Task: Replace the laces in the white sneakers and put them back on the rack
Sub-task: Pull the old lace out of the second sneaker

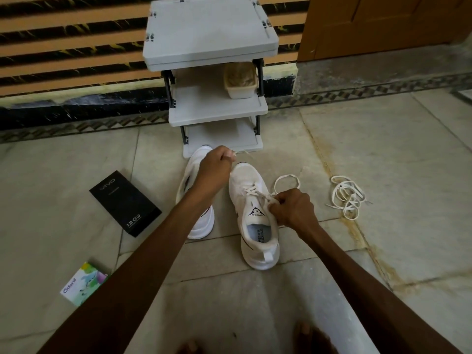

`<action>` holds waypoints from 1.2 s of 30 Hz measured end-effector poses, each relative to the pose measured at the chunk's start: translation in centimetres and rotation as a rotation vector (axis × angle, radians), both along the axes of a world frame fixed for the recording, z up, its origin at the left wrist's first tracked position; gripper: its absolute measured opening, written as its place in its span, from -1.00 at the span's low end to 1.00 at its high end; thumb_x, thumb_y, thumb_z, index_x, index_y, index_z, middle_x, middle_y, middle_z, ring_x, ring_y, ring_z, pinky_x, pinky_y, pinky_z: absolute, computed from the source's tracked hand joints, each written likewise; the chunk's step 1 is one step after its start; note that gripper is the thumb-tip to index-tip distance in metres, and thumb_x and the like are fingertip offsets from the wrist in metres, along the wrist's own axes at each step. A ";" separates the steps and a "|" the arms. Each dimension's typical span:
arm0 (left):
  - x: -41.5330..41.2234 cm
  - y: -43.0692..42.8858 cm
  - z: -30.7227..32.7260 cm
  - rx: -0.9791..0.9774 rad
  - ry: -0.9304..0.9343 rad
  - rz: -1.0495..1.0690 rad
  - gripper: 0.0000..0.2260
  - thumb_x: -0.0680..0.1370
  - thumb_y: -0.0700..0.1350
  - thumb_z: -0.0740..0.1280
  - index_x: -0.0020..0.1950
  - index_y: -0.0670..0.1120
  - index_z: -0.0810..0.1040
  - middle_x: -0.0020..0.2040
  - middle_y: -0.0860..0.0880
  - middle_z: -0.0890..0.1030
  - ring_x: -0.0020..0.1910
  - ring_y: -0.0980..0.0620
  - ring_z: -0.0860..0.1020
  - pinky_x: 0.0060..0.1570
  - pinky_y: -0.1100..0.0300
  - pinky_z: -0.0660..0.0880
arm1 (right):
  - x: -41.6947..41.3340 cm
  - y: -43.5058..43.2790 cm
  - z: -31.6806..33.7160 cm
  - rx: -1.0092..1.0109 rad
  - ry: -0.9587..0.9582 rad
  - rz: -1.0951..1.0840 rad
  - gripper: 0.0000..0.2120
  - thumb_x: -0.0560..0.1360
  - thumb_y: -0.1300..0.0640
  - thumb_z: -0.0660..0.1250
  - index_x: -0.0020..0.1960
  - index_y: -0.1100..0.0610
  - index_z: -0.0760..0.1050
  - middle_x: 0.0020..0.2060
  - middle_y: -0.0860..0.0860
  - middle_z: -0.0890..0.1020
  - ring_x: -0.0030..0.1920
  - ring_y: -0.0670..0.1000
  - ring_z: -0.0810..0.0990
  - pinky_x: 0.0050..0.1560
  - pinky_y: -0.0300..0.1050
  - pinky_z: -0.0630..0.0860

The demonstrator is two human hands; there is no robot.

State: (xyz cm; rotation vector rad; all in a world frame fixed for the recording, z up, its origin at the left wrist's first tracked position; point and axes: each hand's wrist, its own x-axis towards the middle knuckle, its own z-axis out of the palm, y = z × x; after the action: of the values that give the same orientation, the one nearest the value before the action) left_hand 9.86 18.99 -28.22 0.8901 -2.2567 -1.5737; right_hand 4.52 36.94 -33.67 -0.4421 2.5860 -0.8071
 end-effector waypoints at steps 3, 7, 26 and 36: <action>0.6 -0.3 -0.1 -0.183 -0.254 -0.138 -0.79 0.65 -0.09 0.18 0.00 -0.15 0.56 -0.06 -0.09 0.60 -0.07 -0.03 0.54 -0.11 0.14 0.40 | 0.2 -0.4 0.2 0.025 0.034 0.036 -0.83 0.42 0.08 0.37 -0.18 0.17 0.66 -0.35 0.12 0.66 -0.32 0.06 0.62 -0.26 -0.10 0.56; 2.1 1.2 -1.9 -0.735 -0.438 -0.304 -0.76 0.61 -0.17 0.17 0.02 -0.26 0.58 0.09 -0.21 0.57 0.14 -0.18 0.51 0.14 0.03 0.38 | 0.5 -0.9 0.4 0.078 0.139 0.143 -0.79 0.44 0.00 0.33 -0.24 0.12 0.61 -0.41 0.04 0.59 -0.36 0.05 0.59 -0.41 -0.21 0.38; 3.2 3.4 -2.9 -0.344 -0.408 0.023 -0.56 0.42 -0.23 0.38 0.22 -0.15 0.26 0.01 -0.15 0.52 -0.01 -0.21 0.55 -0.23 0.09 0.35 | -0.2 -1.6 -0.7 -0.280 0.054 -0.006 -0.73 0.34 0.35 0.34 -0.03 0.09 0.45 -0.23 0.01 0.59 -0.29 0.01 0.56 -0.41 -0.22 0.43; 3.7 3.2 -2.7 -0.322 -0.332 -0.036 -0.63 0.46 -0.23 0.38 0.18 -0.15 0.31 -0.08 -0.09 0.50 -0.06 -0.13 0.54 -0.23 0.13 0.37 | 1.7 -2.9 -0.8 0.117 0.436 0.505 -0.39 0.28 0.18 0.52 0.27 -0.04 0.43 0.29 0.07 0.32 0.15 0.13 0.42 -0.23 0.02 0.57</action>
State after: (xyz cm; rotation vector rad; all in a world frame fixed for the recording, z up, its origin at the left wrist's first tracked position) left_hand 13.59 22.21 -30.89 1.0841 -2.6638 -1.0885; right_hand 6.23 34.01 -34.43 -1.2890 2.6821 -0.4109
